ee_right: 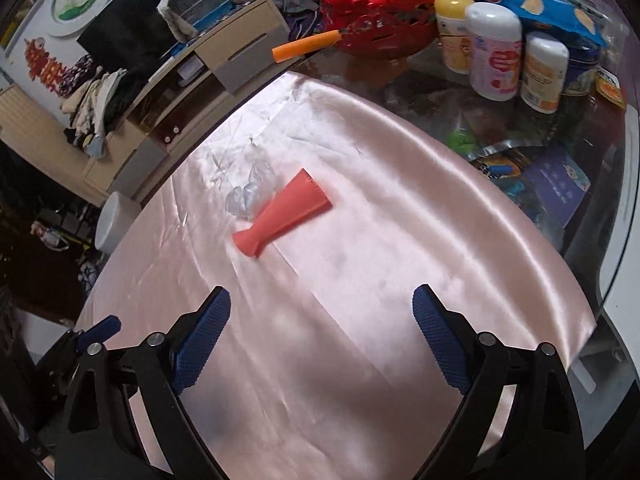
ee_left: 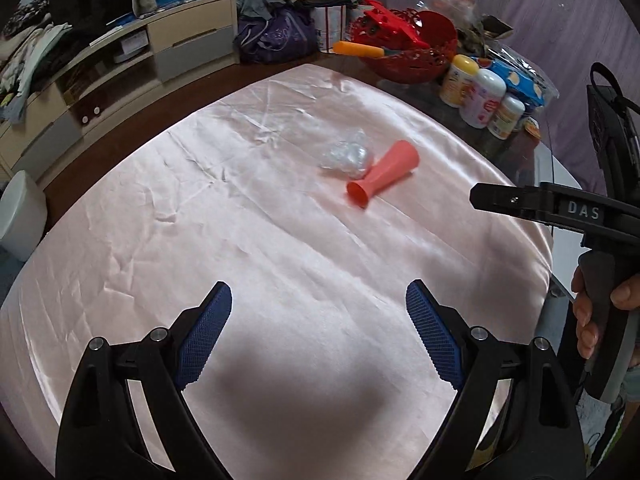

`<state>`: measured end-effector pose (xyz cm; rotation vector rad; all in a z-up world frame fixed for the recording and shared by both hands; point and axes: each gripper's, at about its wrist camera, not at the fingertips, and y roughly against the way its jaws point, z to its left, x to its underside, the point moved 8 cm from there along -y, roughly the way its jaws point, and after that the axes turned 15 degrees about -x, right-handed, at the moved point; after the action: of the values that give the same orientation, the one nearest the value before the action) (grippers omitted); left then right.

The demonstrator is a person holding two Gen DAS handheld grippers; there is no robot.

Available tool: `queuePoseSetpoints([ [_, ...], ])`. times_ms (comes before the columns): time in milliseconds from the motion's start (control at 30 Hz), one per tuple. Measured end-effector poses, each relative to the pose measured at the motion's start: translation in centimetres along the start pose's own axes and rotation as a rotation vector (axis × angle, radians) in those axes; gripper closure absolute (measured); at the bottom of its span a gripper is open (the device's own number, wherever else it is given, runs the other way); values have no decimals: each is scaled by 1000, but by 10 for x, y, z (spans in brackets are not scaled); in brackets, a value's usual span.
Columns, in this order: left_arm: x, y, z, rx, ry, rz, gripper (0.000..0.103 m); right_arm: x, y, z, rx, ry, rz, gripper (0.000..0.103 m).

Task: Collect trash
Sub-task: 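Grasp the orange-pink cup with the right tool while the left grasps the clear bag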

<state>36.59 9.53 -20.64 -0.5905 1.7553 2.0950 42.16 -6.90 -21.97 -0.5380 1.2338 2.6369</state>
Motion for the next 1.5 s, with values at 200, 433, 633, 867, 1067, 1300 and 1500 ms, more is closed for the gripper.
queuePoseSetpoints([
  [200,-24,-20,15,-9,11,-20,19,-28,-51,14,16,-22,29,50],
  [433,-37,-37,14,11,12,-23,19,-47,-86,11,56,-64,50,65],
  [633,-52,-50,4,29,9,-28,19,-64,-96,9,47,-74,56,63],
  [867,-64,-61,-6,53,19,-26,19,-79,-113,4,64,-74,78,64],
  [1067,-79,-74,-22,64,-14,-38,19,-82,-102,-9,113,-3,90,73],
  [1300,-98,-102,-45,81,-28,-42,22,-64,-70,-32,121,35,93,76],
  [1500,-106,-116,-72,112,-81,-33,39,-45,-45,-50,112,9,76,76],
])
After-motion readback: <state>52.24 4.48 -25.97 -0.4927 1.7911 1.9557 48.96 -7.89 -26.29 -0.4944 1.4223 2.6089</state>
